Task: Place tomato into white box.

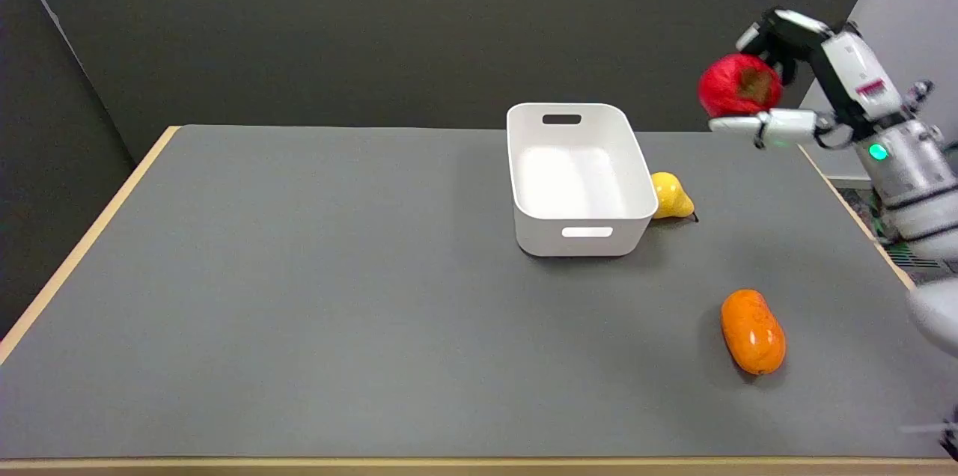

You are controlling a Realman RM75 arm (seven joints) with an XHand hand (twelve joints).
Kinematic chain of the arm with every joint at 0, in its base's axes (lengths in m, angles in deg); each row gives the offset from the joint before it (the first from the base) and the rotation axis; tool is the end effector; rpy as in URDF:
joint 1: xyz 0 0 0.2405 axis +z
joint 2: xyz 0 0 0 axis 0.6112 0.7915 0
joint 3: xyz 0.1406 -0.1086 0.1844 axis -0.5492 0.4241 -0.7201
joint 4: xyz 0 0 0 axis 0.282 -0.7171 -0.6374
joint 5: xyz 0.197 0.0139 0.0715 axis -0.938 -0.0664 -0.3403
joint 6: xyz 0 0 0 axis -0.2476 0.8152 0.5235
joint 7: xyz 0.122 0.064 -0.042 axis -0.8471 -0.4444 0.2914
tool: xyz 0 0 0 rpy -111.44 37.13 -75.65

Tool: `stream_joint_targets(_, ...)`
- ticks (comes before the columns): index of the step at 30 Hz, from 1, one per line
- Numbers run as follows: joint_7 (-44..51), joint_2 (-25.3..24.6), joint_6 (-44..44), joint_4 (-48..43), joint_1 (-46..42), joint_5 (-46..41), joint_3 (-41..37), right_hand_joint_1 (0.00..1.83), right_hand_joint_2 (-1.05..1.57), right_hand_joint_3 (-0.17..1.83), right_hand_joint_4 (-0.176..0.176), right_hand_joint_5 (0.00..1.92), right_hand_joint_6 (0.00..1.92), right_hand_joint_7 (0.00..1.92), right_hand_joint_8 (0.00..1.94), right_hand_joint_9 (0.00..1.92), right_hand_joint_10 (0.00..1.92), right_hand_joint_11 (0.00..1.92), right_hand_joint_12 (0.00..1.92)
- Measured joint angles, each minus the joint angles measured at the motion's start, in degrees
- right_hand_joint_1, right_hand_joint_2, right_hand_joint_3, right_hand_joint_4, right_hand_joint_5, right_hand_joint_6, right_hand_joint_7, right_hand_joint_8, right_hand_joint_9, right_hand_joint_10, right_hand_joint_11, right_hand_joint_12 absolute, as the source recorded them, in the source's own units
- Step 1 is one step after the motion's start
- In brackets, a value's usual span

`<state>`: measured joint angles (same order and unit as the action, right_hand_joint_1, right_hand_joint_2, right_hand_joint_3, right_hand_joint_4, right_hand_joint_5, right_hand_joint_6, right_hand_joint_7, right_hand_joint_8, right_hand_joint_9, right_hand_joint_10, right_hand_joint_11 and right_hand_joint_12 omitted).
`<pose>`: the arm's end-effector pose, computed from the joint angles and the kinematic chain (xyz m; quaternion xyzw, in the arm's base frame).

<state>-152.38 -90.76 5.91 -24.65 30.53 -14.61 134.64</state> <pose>-0.1437 -0.2788 0.5218 0.7110 0.0331 0.3243 0.6230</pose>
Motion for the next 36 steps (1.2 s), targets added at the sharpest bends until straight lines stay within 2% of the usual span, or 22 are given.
stream_joint_targets(5,0.0,0.7,-2.4,-0.1,7.4,1.9,5.7,1.35,1.03,0.40,-0.165,0.62,1.59,0.88,1.28,0.74,1.44,0.80,1.85)
stream_joint_targets(6,0.0,0.8,-3.2,-0.1,8.9,2.5,6.9,1.35,1.10,0.26,-0.173,0.61,1.57,0.88,1.27,0.74,1.40,0.82,1.77)
stream_joint_targets(7,0.0,0.8,-4.0,0.0,10.3,3.1,8.1,1.35,1.10,0.25,-0.175,0.61,1.57,0.88,1.27,0.74,1.40,0.82,1.76)
stream_joint_targets(9,0.0,0.8,-5.6,0.2,12.8,4.7,10.4,1.35,1.04,0.37,-0.172,0.61,1.58,0.89,1.28,0.74,1.43,0.79,1.81)
stream_joint_targets(11,0.0,0.5,-7.3,0.7,15.6,6.8,12.9,1.35,1.09,0.27,-0.171,0.62,1.55,0.90,1.24,0.74,1.42,0.78,1.76)
stream_joint_targets(13,0.0,0.1,-8.8,1.3,18.0,9.1,15.1,1.35,1.09,0.27,-0.172,0.62,1.56,0.90,1.24,0.74,1.42,0.78,1.76)
stream_joint_targets(19,-0.1,-2.0,-12.3,5.9,25.1,16.2,21.9,1.35,1.09,0.27,-0.169,0.62,1.56,0.90,1.24,0.74,1.42,0.77,1.76)
stream_joint_targets(22,-0.2,-3.3,-13.8,9.1,28.1,19.2,25.3,1.35,1.04,0.39,-0.171,0.61,1.58,0.89,1.28,0.74,1.44,0.77,1.80)
stream_joint_targets(24,-0.2,-4.1,-14.8,11.0,29.8,21.0,27.3,1.35,1.08,0.29,-0.168,0.62,1.55,0.90,1.24,0.74,1.42,0.76,1.77)
stream_joint_targets(27,-0.3,-5.0,-16.1,13.5,31.6,23.0,29.8,1.35,1.08,0.28,-0.168,0.62,1.55,0.90,1.24,0.74,1.42,0.76,1.76)
stream_joint_targets(28,-0.3,-5.3,-16.4,14.2,32.1,23.5,30.5,1.35,1.08,0.28,-0.159,0.62,1.55,0.89,1.25,0.74,1.42,0.76,1.76)
stream_joint_targets(29,-0.3,-5.5,-16.8,14.9,32.5,24.0,31.1,1.41,1.04,0.32,-0.024,0.62,1.43,0.86,1.31,0.76,1.41,0.76,1.76)
stream_joint_targets(30,-0.3,-5.8,-17.2,15.7,32.9,24.7,31.8,1.49,0.98,0.38,0.145,0.62,1.29,0.81,1.38,0.78,1.40,0.75,1.75)
stream_joint_targets(32,-0.4,-6.2,-17.7,16.7,33.5,25.4,32.8,1.45,0.99,0.38,0.142,0.59,1.27,0.80,1.36,0.77,1.39,0.72,1.71)
stream_joint_targets(34,-0.4,-6.5,-18.1,17.6,33.9,26.1,33.6,0.95,0.81,0.90,0.125,0.45,1.11,0.69,0.96,0.67,1.26,0.56,1.63)
stream_joint_targets(36,-0.4,-6.8,-18.4,18.5,34.3,26.6,34.2,0.81,0.79,0.95,0.118,0.38,0.99,0.61,0.74,0.57,1.14,0.46,1.56)
